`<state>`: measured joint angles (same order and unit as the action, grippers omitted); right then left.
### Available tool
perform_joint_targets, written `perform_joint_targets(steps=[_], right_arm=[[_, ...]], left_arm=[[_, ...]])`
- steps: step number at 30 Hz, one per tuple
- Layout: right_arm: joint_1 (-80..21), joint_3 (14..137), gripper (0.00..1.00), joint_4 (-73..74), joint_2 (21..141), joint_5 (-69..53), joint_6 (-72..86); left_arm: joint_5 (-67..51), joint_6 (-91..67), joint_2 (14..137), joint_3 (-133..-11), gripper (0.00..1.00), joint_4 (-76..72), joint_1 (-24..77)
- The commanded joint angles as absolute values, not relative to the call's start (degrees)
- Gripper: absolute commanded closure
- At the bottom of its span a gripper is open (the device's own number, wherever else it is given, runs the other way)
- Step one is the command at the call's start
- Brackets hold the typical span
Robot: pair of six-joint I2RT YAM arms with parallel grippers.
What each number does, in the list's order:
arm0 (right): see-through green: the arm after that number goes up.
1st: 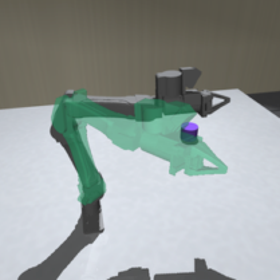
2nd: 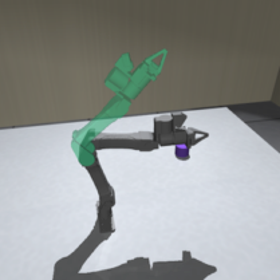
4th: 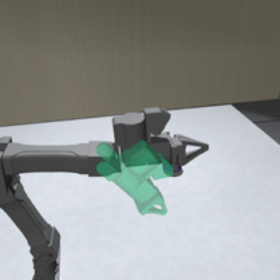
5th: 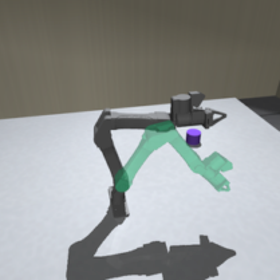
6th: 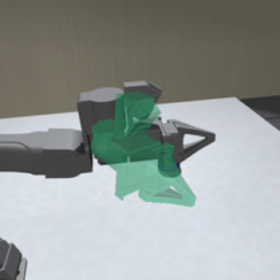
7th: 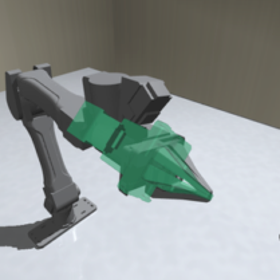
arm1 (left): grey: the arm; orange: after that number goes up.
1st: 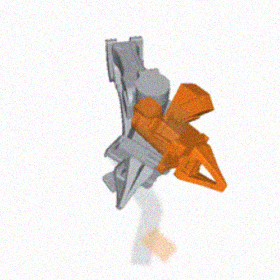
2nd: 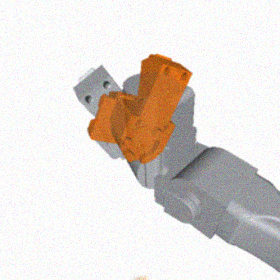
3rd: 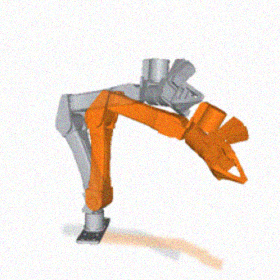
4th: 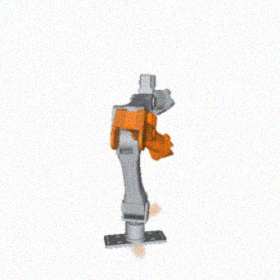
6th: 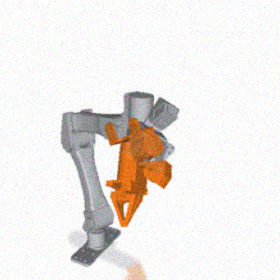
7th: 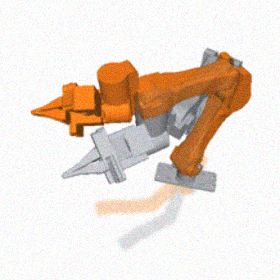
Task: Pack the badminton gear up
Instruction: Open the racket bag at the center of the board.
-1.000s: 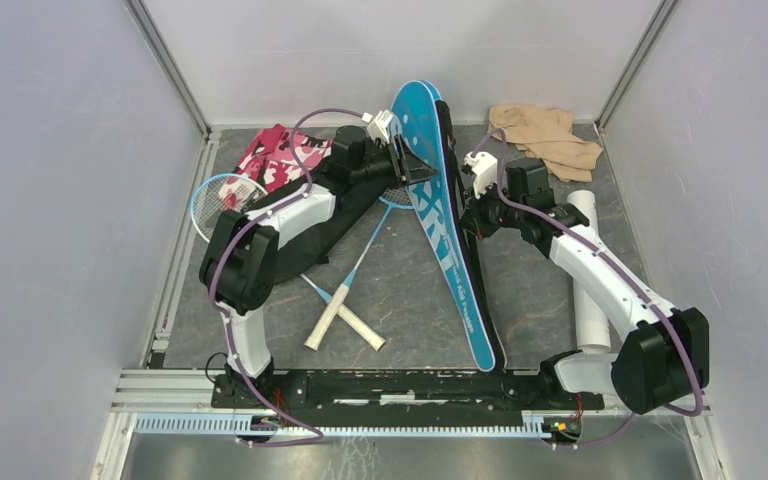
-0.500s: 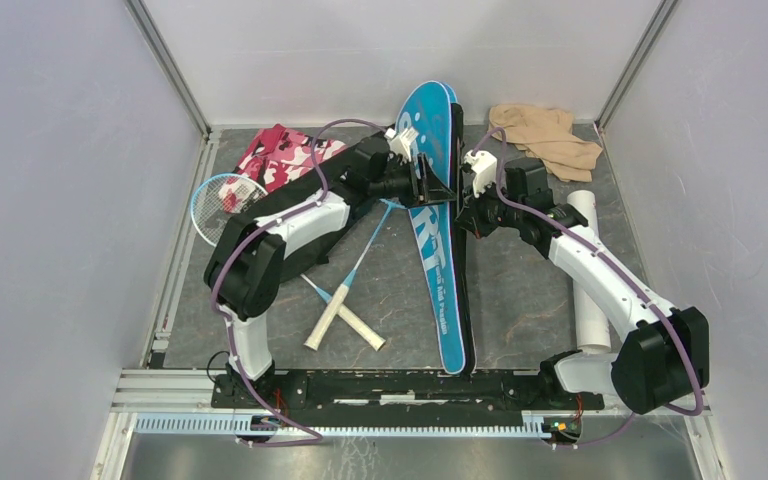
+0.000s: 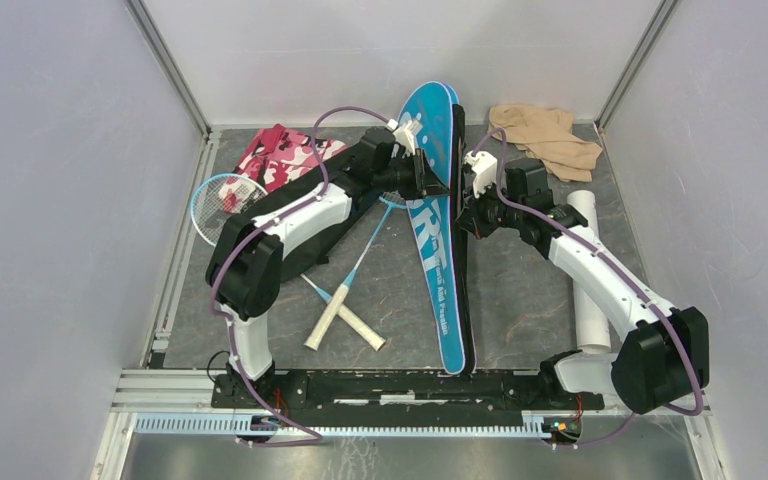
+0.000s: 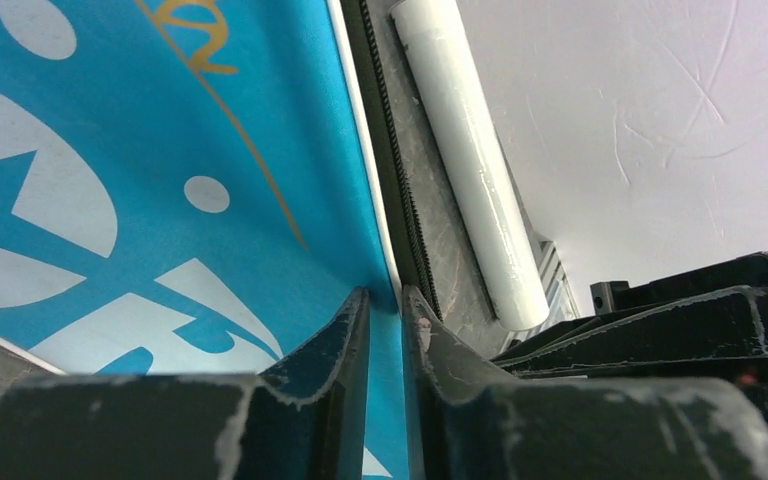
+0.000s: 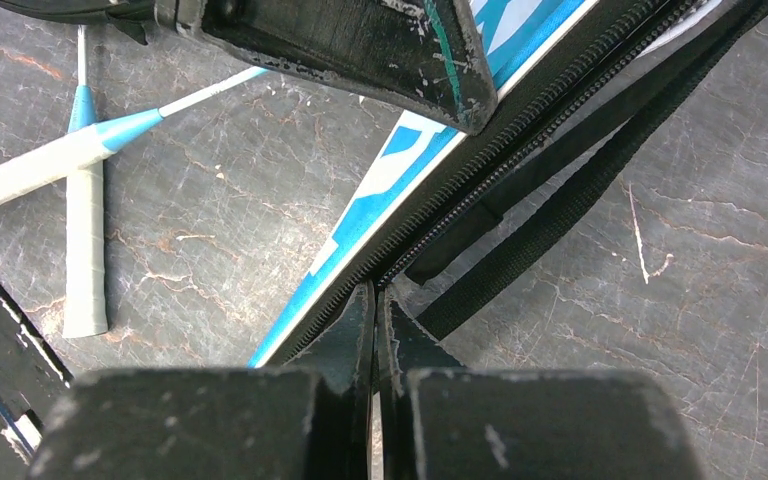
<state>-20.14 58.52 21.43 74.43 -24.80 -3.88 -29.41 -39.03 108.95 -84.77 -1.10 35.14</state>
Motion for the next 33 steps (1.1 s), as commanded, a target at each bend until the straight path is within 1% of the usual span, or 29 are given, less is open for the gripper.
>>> perform_joint_targets(steps=[1, 5, 7, 9, 13, 21, 22, 26, 29, 33], right_arm=[[-20.4, 59.1, 1.00, 18.7, 73.2, -24.6, -4.0], [-20.4, 59.2, 1.00, 19.0, 73.2, -24.3, -4.4], [-20.4, 59.2, 1.00, 19.0, 73.1, -24.3, -4.4], [-20.4, 59.2, 1.00, 19.0, 73.1, -24.3, -4.4], [-20.4, 59.4, 1.00, 19.1, 73.1, -24.5, -4.2], [-20.4, 59.3, 1.00, 19.2, 72.9, -24.4, -4.3], [-20.4, 59.2, 1.00, 19.2, 72.8, -24.3, -4.3], [-20.4, 59.1, 1.00, 19.4, 72.5, -23.8, -4.7], [-20.4, 58.8, 1.00, 19.6, 72.3, -22.4, -5.1], [-20.4, 58.9, 1.00, 20.2, 71.8, -19.6, -5.7]], left_arm=[[-28.4, -35.2, 109.3, -87.5, 0.75, -0.3, 35.5], [-28.7, -35.4, 109.2, -88.1, 0.56, -0.3, 35.5], [-28.5, -35.3, 109.0, -88.1, 0.52, -0.3, 35.6], [-28.0, -35.0, 108.9, -88.2, 0.49, -0.3, 35.6], [-27.3, -34.1, 109.6, -88.5, 0.47, 1.8, 35.8], [-27.3, -34.0, 111.7, -90.2, 0.47, 2.5, 36.6], [-27.3, -34.0, 111.8, -90.3, 0.47, 2.5, 36.6], [-27.8, -34.4, 112.0, -90.5, 0.57, 2.6, 36.6], [-28.3, -34.4, 111.6, -90.5, 0.69, 2.6, 36.6], [-29.8, -34.3, 110.8, -90.4, 0.90, 1.8, 36.4]])
